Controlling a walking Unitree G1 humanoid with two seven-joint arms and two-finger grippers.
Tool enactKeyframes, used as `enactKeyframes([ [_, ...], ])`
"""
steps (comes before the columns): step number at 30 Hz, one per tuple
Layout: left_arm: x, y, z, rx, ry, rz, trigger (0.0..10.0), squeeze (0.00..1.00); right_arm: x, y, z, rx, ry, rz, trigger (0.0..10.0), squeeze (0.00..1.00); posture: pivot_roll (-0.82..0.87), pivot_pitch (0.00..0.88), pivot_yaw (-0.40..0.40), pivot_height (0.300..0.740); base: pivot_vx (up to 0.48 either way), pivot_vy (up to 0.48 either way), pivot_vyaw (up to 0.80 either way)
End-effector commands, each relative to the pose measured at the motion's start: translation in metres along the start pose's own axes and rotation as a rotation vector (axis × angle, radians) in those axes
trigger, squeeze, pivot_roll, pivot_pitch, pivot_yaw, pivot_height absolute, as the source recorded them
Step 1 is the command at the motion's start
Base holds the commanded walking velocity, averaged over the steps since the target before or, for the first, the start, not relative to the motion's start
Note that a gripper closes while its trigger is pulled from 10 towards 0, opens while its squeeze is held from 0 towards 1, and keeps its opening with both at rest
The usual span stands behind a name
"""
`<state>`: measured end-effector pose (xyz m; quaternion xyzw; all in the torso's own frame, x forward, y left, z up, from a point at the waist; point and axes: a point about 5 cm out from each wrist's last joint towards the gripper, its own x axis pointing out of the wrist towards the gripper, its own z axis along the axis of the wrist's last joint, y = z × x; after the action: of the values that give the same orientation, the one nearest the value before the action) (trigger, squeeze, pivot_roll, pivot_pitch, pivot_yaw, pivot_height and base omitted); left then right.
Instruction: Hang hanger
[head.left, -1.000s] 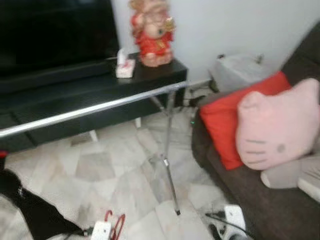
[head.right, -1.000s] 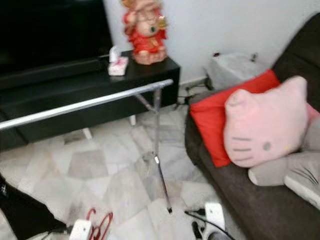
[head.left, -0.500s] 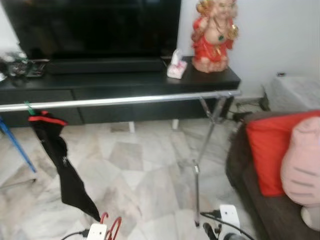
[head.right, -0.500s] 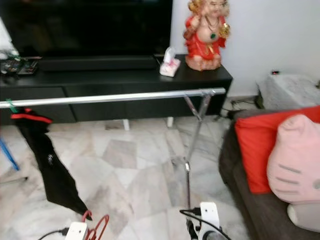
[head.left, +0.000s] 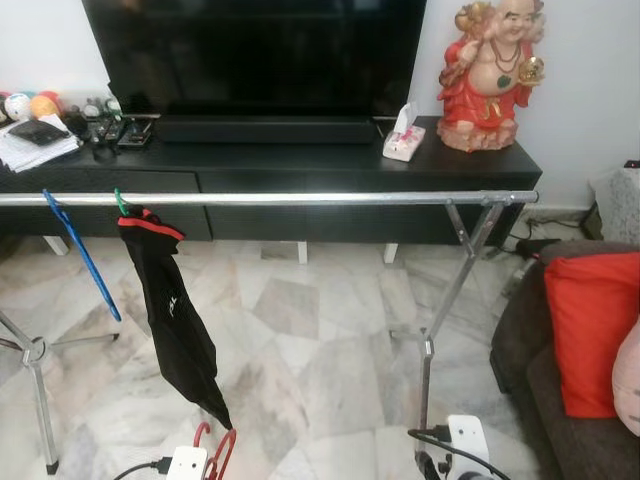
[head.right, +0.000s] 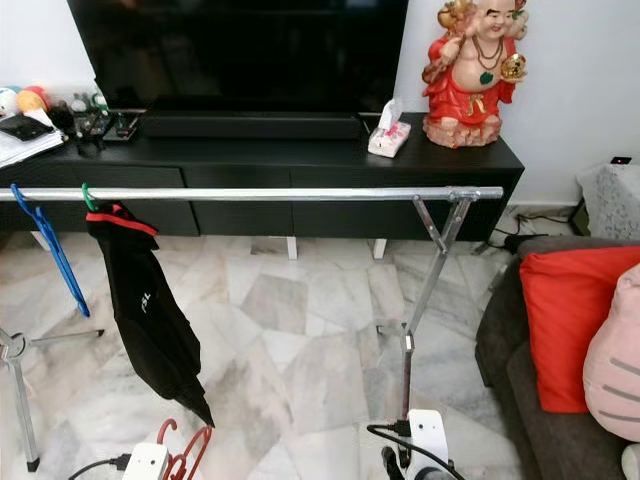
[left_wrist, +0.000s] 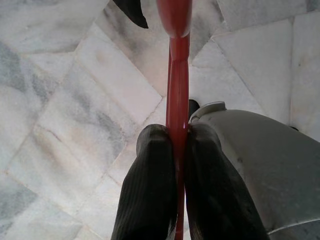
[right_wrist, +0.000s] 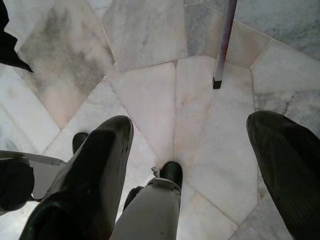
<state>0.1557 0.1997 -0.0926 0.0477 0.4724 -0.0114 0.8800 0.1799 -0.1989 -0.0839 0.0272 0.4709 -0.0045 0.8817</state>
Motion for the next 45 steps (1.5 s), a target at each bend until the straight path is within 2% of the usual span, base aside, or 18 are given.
enactKeyframes([
  [1,-0.0025,-0.0058,-0.0154,0.008,0.06,-0.022,10.0,0.0,0.0,0.0002,-0.001,0.014,0.007,-0.003,10.0,0.0,0.0,0.0,-0.021,0.716,0.0,0.0,0.0],
  [11,-0.0031,-0.0011,-0.0151,-0.006,0.05,-0.011,10.0,0.0,0.0002,0.0003,-0.0005,0.023,0.007,-0.003,10.0,0.0,0.01,0.0,-0.025,0.716,0.049,0.0,0.0],
  [17,-0.0031,0.0029,-0.0131,-0.01,0.044,-0.004,10.0,0.0,0.0002,0.0004,-0.0001,0.017,0.008,0.001,10.0,0.0,0.01,0.0,-0.027,0.716,0.273,0.0,0.0],
  [31,-0.0015,-0.0046,-0.0101,-0.01,0.035,-0.011,10.0,0.0,0.0004,0.0009,0.0001,0.012,0.009,0.002,10.0,0.0,0.01,0.0,-0.026,0.716,0.313,0.0,0.0],
  [45,-0.001,-0.001,-0.0061,-0.009,0.022,-0.006,10.0,0.0,0.0004,0.001,0.0001,0.008,0.012,0.007,10.0,0.0,0.01,0.0,-0.026,0.716,0.32,0.0,0.0],
])
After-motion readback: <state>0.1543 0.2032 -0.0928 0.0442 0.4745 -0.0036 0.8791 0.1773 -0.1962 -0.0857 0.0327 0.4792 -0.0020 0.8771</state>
